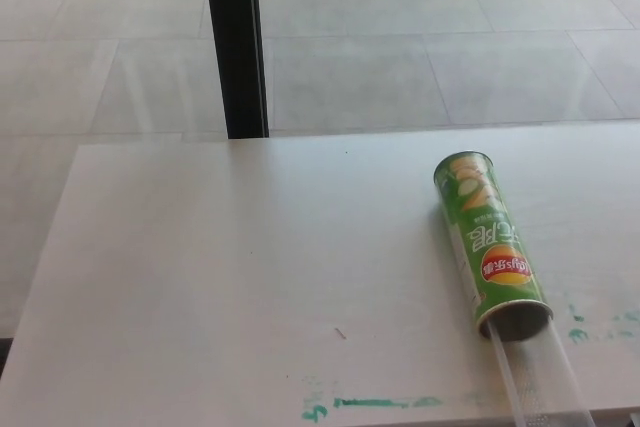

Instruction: Use the right hand as a fist to push the chips tray inside its container kept in the middle of the desk

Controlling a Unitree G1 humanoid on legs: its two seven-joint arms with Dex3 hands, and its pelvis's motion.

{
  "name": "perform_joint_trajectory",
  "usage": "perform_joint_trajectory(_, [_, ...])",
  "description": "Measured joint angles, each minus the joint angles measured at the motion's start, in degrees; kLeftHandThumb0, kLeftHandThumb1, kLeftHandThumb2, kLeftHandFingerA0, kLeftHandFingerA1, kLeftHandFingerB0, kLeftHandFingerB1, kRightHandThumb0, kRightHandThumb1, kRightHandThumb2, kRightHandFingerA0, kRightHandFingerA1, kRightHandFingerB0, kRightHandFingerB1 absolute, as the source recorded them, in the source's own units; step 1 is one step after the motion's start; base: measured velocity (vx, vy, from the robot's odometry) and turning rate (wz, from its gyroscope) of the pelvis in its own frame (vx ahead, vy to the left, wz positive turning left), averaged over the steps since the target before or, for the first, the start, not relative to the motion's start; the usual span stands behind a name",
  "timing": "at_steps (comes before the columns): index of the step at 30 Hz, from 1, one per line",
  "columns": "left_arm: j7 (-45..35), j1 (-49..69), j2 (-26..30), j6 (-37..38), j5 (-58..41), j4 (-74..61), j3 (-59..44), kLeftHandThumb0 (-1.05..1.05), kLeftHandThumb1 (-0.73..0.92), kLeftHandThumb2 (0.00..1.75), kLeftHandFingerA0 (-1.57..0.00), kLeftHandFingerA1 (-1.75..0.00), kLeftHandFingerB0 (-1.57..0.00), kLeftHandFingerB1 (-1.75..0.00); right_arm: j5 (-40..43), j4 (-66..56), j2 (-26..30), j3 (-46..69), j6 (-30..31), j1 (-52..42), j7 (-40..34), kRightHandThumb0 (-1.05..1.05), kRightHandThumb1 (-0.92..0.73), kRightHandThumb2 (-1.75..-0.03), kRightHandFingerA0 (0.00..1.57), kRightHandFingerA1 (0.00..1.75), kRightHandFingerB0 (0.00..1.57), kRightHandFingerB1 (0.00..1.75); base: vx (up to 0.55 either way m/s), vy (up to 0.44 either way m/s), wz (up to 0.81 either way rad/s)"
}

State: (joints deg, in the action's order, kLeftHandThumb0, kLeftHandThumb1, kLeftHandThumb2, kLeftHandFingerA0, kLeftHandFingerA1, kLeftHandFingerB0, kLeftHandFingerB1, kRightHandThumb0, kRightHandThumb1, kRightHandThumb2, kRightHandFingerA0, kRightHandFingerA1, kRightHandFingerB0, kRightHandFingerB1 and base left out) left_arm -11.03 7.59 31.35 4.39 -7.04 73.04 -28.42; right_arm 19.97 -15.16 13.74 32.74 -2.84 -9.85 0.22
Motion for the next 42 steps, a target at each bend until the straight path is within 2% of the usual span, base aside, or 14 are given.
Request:
perform_joint_trajectory(6, [0.0, 0.3, 0.1, 0.0, 0.0, 0.1, 0.6, -0.79, 0.92, 0.7, -0.5, -0.54, -0.34, -0.45, -2.2, -9.4, 2.1, -8.6, -2.0, -12.4, 4.7, -0.5, -0.77, -0.63, 0.8, 1.21, 0.38, 0.48, 0.0, 0.0, 0.0])
perform_joint_trajectory(7, [0.0, 0.4, 0.2, 0.0, 0.0, 0.1, 0.7, -0.76, 0.74, 1.11, -0.43, -0.61, -0.28, -0.54, -2.6, -9.8, 2.5, -9.2, -2.4, -13.3, 5.1, -0.51, -0.76, -0.63, 0.8, 1.18, 0.38, 0.47, 0.0, 0.0, 0.0])
perform_joint_trajectory(9, [0.0, 0.4, 0.3, 0.0, 0.0, 0.1, 0.9, -0.79, 0.92, 0.69, -0.52, -0.54, -0.35, -0.44, -4.0, -10.9, 4.0, -10.7, -3.7, -16.4, 6.5, -0.49, -0.74, -0.62, 0.83, 1.18, 0.43, 0.46, 0.0, 0.0, 0.0])
perform_joint_trajectory(10, [0.0, 0.5, 0.4, 0.0, 0.0, 0.1, 1.0, -0.76, 0.73, 1.11, -0.43, -0.62, -0.25, -0.53, -4.9, -11.4, 5.0, -11.5, -4.5, -18.1, 7.2, -0.51, -0.73, -0.62, 0.84, 1.14, 0.45, 0.44, 0.0, 0.0, 0.0])
perform_joint_trajectory(19, [0.0, 0.8, 0.4, 0.0, 0.0, 0.1, 1.4, -0.8, 0.92, 0.67, -0.53, -0.64, -0.32, -0.45, -11.1, -12.4, 9.4, -14.1, -9.7, -26.5, 9.6, -0.53, -0.7, -0.62, 0.84, 1.19, 0.46, 0.5, 0.0, 0.0, 0.0])
perform_joint_trajectory(23, [0.0, 1.1, 0.4, 0.0, 0.0, 0.1, 1.5, -0.8, 0.92, 0.69, -0.45, -0.59, -0.3, -0.43, -14.1, -12.4, 11.1, -15.5, -12.1, -29.3, 10.3, -0.54, -0.73, -0.63, 0.84, 1.19, 0.45, 0.5, 0.0, 0.0, 0.0])
perform_joint_trajectory(24, [0.0, 1.1, 0.4, 0.0, 0.0, 0.1, 1.5, -0.78, 0.73, 1.1, -0.41, -0.63, -0.3, -0.55, -15.0, -12.4, 11.6, -15.9, -12.7, -29.9, 10.5, -0.53, -0.74, -0.63, 0.84, 1.2, 0.46, 0.5, 0.0, 0.0, 0.0])
perform_joint_trajectory(25, [0.0, 1.2, 0.4, 0.0, 0.0, 0.1, 1.5, -0.78, 0.92, 0.71, -0.49, -0.61, -0.34, -0.46, -15.7, -12.4, 11.9, -16.3, -13.2, -30.4, 10.6, -0.5, -0.73, -0.62, 0.85, 1.21, 0.47, 0.5, 0.0, 0.0, 0.0])
perform_joint_trajectory(30, [0.0, 1.4, 0.4, 0.0, 0.0, 0.1, 1.5, -0.82, 0.92, 0.69, -0.44, -0.56, -0.32, -0.45, -19.1, -12.4, 13.9, -17.3, -15.2, -31.8, 10.8, -0.46, -0.69, -0.61, 0.87, 1.15, 0.48, 0.5, 0.0, 0.0, 0.0])
perform_joint_trajectory(36, [0.0, 1.5, 0.4, 0.0, 0.0, 0.1, 1.7, -0.8, 0.92, 0.71, -0.44, -0.57, -0.32, -0.44, -23.4, -12.4, 15.6, -18.4, -16.7, -32.4, 10.8, -0.43, -0.65, -0.6, 0.87, 1.17, 0.51, 0.49, 0.0, 0.0, 0.0])
perform_joint_trajectory(38, [0.0, 1.5, 0.4, 0.0, 0.0, 0.1, 1.8, -0.81, 0.74, 1.11, -0.42, -0.64, -0.29, -0.56, -24.8, -12.4, 16.0, -18.8, -17.1, -32.5, 10.7, -0.45, -0.66, -0.6, 0.87, 1.1, 0.51, 0.5, 0.0, 0.0, 0.0])
perform_joint_trajectory(39, [0.0, 1.5, 0.4, 0.0, 0.0, 0.1, 1.8, -0.8, 0.92, 0.69, -0.49, -0.62, -0.33, -0.47, -25.5, -12.4, 16.0, -19.0, -17.3, -32.6, 10.7, -0.45, -0.67, -0.6, 0.87, 1.08, 0.52, 0.51, 0.0, 0.0, 0.0])
perform_joint_trajectory(41, [0.0, 1.5, 0.4, 0.0, 0.0, 0.1, 1.9, -0.76, 0.74, 1.12, -0.41, -0.63, -0.29, -0.55, -27.0, -12.4, 16.3, -19.4, -17.5, -32.6, 10.7, -0.47, -0.69, -0.62, 0.9, 0.96, 0.53, 0.51, 0.0, 0.0, 0.0])
perform_joint_trajectory(42, [0.0, 1.5, 0.4, 0.0, 0.0, 0.1, 1.9, -0.8, 0.92, 0.71, -0.45, -0.58, -0.33, -0.46, -27.8, -12.4, 16.4, -19.7, -17.6, -32.6, 10.7, -0.47, -0.71, -0.61, 0.93, 0.92, 0.6, 0.53, 0.0, 0.0, 0.0])
